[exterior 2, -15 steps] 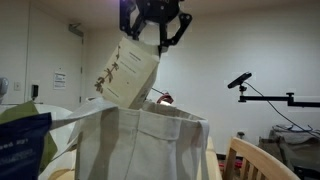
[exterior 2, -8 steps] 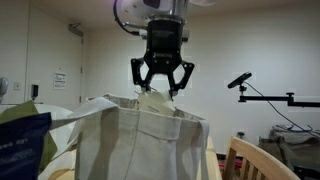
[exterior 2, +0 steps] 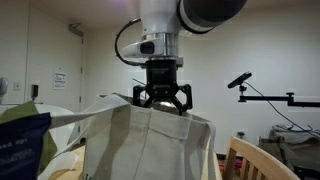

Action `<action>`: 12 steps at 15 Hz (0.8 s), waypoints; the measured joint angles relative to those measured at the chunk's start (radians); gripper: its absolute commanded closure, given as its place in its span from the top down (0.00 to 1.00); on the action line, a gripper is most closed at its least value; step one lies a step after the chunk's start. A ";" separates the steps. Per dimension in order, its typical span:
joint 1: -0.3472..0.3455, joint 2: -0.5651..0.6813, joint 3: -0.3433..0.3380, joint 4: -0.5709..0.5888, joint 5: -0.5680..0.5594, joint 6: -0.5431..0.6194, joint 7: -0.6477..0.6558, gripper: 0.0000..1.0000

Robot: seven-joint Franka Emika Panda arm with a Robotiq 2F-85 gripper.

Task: Pick up the three objects from the table, put them in the carrier bag and move the bag to the center of the table

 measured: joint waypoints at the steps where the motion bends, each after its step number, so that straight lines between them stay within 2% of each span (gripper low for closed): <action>1: -0.002 0.004 0.000 0.005 0.000 -0.001 0.000 1.00; 8: -0.005 -0.029 0.005 0.035 0.000 -0.017 -0.008 1.00; 12: -0.001 -0.122 0.027 0.039 0.037 -0.060 -0.109 1.00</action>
